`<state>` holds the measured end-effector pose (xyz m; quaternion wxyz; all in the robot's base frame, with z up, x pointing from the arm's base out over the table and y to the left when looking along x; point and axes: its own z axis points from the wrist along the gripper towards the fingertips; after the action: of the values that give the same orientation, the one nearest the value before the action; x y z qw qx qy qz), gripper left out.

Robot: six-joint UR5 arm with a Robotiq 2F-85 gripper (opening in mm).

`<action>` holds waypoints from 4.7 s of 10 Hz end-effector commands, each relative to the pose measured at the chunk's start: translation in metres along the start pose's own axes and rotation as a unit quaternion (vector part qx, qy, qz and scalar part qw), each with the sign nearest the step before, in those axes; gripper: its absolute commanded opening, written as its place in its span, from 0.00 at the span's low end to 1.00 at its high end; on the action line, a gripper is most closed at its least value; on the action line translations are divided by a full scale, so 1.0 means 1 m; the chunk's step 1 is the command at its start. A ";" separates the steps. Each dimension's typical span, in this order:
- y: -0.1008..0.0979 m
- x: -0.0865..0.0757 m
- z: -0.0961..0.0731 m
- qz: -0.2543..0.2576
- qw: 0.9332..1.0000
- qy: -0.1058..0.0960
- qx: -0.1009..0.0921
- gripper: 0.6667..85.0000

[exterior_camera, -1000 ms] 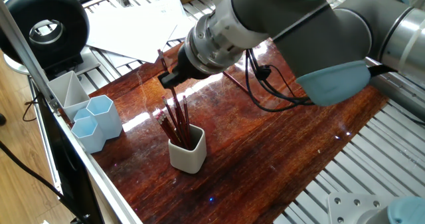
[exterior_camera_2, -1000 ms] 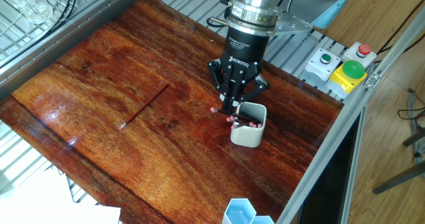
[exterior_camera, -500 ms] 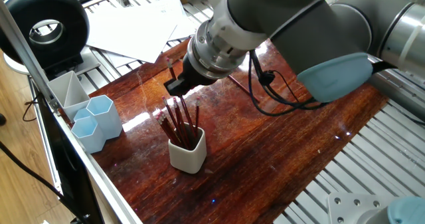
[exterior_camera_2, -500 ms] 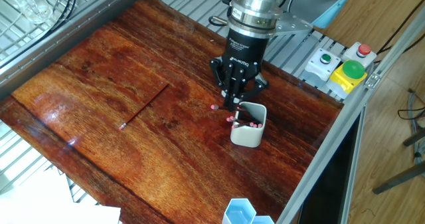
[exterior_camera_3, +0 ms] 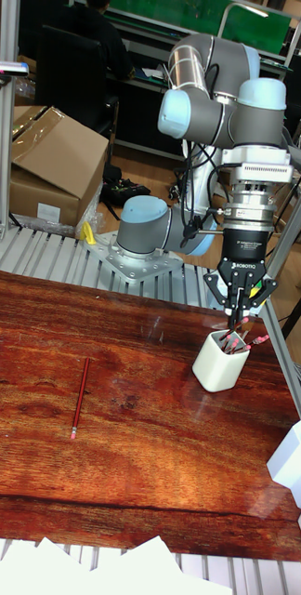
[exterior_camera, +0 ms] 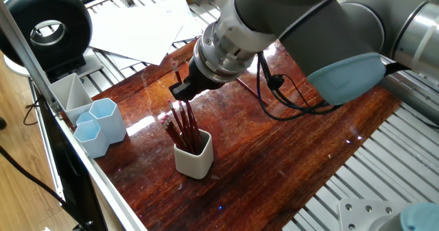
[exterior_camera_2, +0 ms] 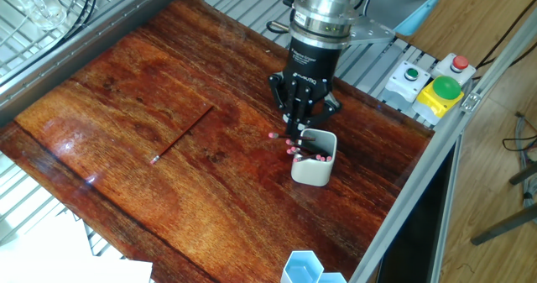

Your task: Put the pen into the pen holder

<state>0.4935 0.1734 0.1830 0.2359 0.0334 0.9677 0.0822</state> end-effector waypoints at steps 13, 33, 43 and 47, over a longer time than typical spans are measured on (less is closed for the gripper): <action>0.016 0.047 0.017 0.007 0.999 0.040 -0.009 0.38; -0.190 0.036 0.101 -0.142 0.961 0.214 0.101 0.00; -0.240 0.007 0.115 -0.128 0.949 0.268 0.110 0.40; -0.270 0.006 0.116 -0.135 0.942 0.276 0.135 0.37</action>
<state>0.5321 -0.0632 0.0327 -0.0282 -0.0885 0.9926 -0.0782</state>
